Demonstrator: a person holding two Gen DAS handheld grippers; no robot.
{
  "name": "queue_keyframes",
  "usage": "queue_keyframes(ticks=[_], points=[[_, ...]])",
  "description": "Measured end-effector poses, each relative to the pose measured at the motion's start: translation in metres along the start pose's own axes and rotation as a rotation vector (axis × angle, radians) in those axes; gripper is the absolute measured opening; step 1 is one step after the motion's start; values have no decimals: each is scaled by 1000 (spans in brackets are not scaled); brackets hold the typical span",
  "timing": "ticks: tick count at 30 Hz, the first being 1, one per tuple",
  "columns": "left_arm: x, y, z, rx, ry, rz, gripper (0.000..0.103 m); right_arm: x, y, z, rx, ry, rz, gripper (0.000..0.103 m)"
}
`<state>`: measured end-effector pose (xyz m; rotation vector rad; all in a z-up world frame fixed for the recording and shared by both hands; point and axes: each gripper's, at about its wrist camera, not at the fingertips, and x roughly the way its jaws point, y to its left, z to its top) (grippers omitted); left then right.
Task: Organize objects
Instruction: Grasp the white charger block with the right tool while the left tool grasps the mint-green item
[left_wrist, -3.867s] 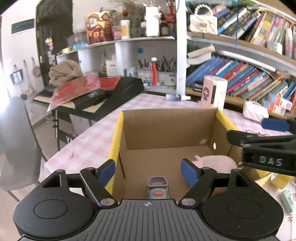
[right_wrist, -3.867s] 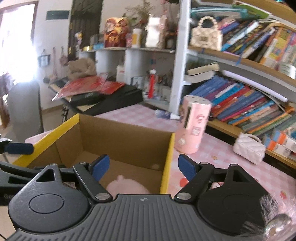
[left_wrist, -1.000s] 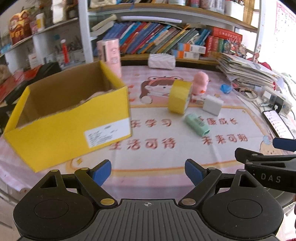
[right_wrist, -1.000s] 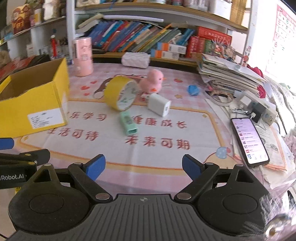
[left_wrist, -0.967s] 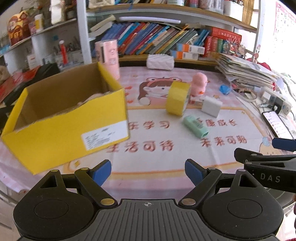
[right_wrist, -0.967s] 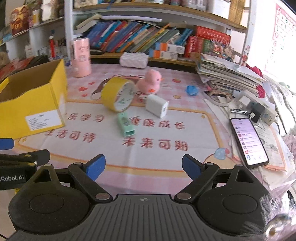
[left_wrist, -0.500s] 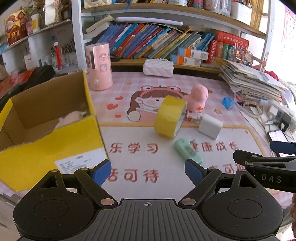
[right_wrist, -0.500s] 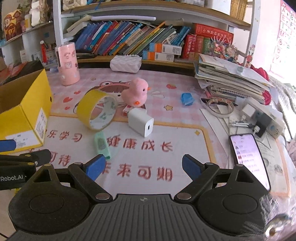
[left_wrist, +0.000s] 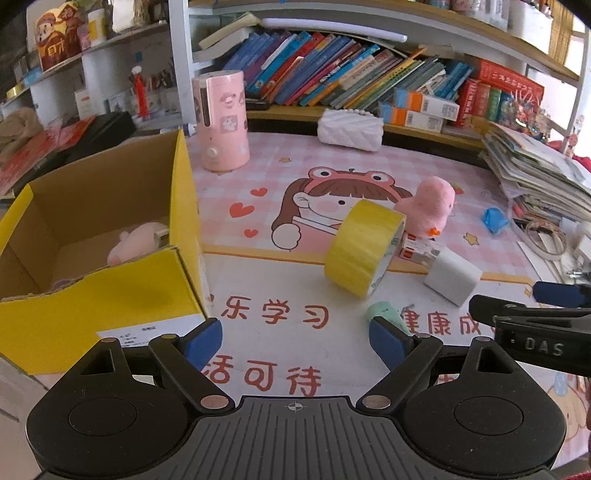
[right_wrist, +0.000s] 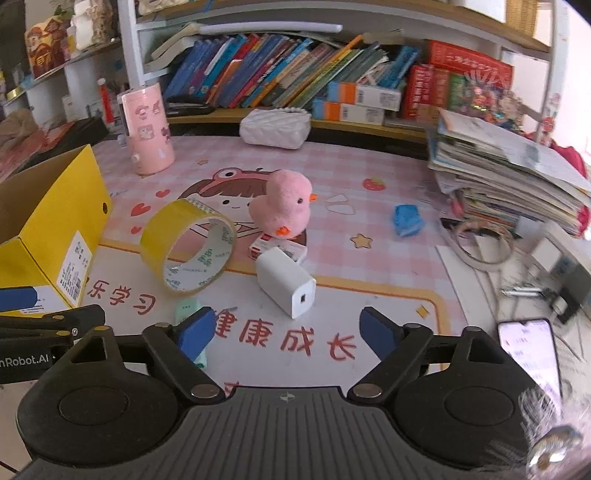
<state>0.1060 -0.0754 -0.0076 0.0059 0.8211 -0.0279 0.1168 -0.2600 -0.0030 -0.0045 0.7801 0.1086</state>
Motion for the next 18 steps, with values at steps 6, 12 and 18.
queue_keyframes(ticks=[6,12,18], points=[[11,-15,6,39,17,-12,86,28,-8,11,-16,41,19,60],[30,-28,9,46,78,-42,79,53,-16,22,-33,55,33,53],[51,-48,7,79,150,-121,75,69,-22,28,-72,87,90,47]])
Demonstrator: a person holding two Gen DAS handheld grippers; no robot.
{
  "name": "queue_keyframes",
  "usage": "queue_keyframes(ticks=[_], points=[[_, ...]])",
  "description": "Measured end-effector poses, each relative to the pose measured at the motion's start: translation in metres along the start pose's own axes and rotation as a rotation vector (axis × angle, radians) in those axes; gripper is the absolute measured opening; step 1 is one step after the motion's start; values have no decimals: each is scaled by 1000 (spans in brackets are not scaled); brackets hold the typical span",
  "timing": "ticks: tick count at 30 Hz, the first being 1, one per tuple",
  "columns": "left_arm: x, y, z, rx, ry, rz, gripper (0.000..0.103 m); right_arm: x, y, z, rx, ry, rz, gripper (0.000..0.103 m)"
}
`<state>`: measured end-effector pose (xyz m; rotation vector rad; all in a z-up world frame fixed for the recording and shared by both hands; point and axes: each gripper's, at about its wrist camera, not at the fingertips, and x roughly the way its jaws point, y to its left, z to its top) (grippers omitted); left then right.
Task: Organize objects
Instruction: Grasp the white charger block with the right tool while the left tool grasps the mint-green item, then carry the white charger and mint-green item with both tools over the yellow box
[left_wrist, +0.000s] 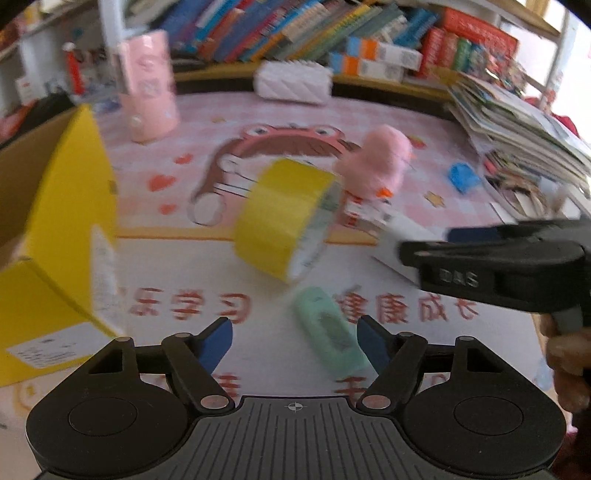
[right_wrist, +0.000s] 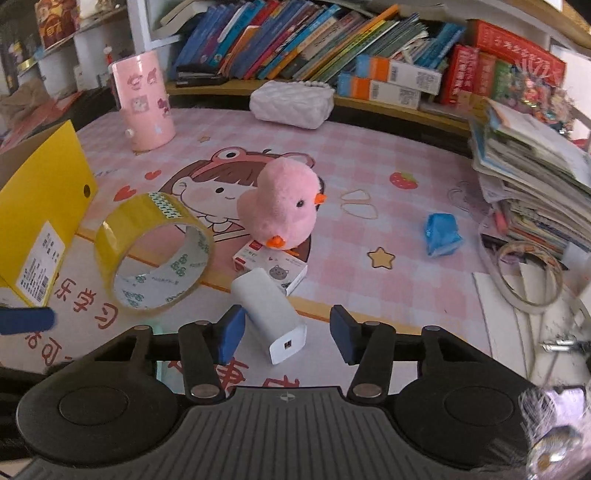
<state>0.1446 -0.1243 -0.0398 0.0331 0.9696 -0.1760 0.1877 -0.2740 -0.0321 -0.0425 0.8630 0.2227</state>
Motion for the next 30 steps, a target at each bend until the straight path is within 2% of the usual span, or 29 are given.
queue_keyframes(ticks=[2,6,11,14,16,19,22,26,30], points=[[8,-7,0,24,28,-12,75,4,-2,2,-1,22,29,46],[23,-12,0,37,85,8,63,13,-1,4,-40,62,63,43],[23,-17,-1,61,73,33,52,20,2,4,-84,79,77,41],[22,-21,0,80,65,25,38,25,3,3,-105,90,71,39],[22,-22,-1,88,59,24,25,28,4,0,-120,99,63,33],[20,-19,-1,86,55,26,23,26,6,-2,-139,87,63,28],[14,-12,0,46,27,23,23,21,4,-3,-106,80,79,24],[0,-3,3,6,-37,4,23,7,2,-4,-48,61,83,24],[-11,1,0,-4,-68,-6,23,-10,-1,-5,42,35,83,24]])
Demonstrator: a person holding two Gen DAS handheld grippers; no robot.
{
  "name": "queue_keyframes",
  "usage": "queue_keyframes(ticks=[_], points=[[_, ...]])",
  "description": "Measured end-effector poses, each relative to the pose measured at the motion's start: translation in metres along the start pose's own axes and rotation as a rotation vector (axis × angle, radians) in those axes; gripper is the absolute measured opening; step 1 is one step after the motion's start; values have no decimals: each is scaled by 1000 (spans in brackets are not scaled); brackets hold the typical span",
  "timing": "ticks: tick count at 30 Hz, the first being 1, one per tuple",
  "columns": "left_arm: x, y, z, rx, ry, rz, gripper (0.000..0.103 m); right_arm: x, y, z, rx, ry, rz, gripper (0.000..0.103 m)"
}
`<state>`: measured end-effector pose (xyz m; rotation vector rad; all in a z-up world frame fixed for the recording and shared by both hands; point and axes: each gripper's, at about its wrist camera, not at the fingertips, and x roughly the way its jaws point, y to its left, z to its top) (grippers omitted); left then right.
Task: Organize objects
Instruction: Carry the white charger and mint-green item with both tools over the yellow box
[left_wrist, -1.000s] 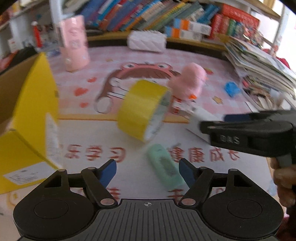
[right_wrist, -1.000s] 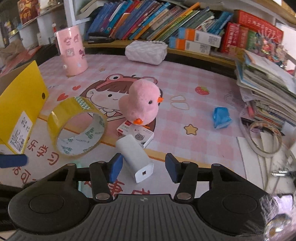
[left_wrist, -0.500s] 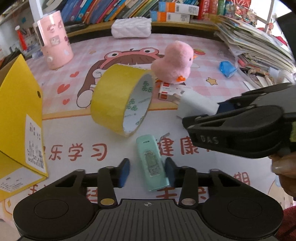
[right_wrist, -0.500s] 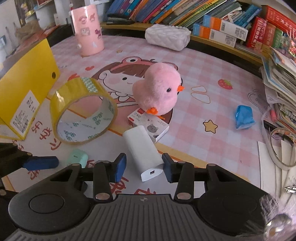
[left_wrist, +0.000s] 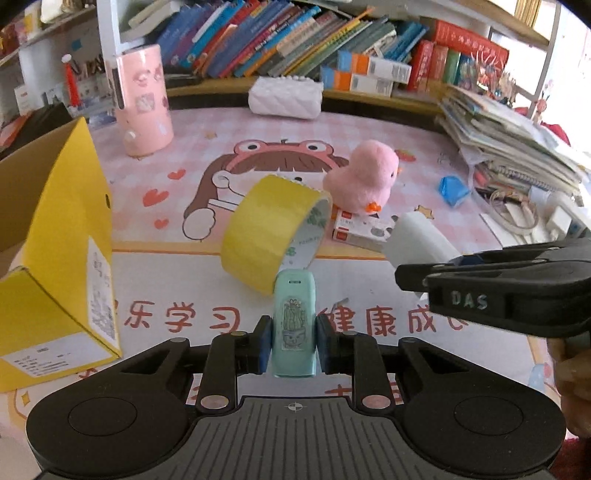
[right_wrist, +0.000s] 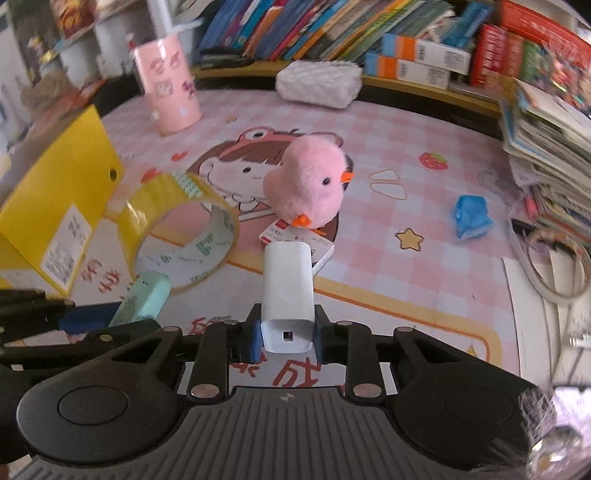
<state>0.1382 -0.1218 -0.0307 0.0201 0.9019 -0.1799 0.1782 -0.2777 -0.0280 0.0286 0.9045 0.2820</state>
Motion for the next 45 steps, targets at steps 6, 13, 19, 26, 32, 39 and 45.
queue_keyframes(ticks=[6,13,19,26,32,39,45], points=[[-16,12,-6,-21,-42,-8,23,-20,13,-9,39,-38,-11,24],[-40,30,-15,-52,-103,-33,23,-37,29,-29,41,-36,-65,24],[-61,43,-29,-46,-129,-51,23,-52,52,-41,28,-50,-86,24],[-91,76,-51,-89,-155,-32,23,-63,95,-57,-15,-48,-56,24],[-117,105,-72,-125,-179,-7,23,-72,136,-70,-62,-52,-24,24],[-144,131,-92,-146,-207,15,23,-83,174,-84,-92,-65,-5,24],[-163,152,-110,-156,-221,38,23,-88,204,-97,-112,-71,20,24]])
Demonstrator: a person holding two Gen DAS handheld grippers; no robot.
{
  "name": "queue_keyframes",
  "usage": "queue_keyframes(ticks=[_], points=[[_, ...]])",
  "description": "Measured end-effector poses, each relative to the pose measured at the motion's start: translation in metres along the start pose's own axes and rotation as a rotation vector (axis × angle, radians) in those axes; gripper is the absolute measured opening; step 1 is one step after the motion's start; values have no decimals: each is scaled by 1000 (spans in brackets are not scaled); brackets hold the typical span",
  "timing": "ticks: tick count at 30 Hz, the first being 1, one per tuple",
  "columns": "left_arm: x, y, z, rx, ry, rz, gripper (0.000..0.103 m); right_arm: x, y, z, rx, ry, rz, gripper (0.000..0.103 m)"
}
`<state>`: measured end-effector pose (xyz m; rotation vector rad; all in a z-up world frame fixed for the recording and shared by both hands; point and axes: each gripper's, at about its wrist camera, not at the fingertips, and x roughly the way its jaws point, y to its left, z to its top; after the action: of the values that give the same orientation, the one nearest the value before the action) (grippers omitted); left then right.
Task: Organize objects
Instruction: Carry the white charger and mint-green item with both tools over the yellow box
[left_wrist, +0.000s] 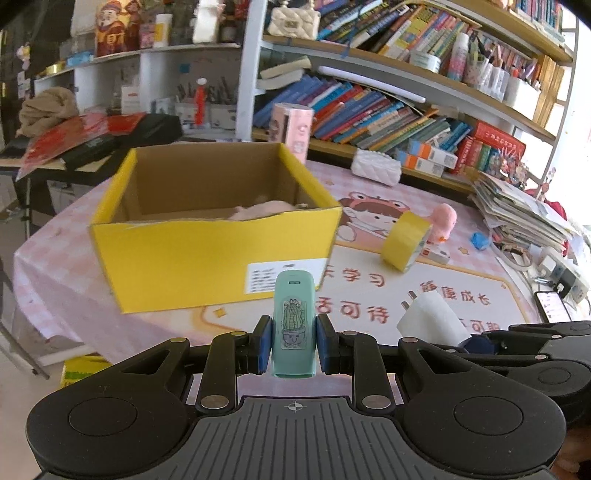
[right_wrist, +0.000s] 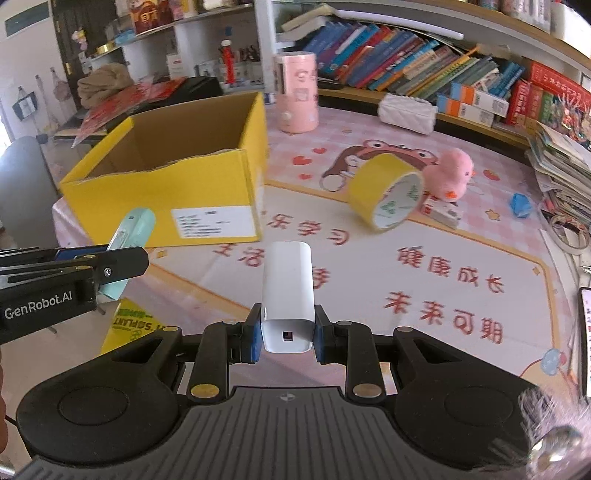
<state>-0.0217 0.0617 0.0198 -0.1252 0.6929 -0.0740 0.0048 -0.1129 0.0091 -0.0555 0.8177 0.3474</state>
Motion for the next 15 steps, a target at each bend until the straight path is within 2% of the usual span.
queue_keyframes(ticks=[15], points=[[-41,51,-12,-16,-51,81,23,-1,72,-9,-58,-18,75,24]])
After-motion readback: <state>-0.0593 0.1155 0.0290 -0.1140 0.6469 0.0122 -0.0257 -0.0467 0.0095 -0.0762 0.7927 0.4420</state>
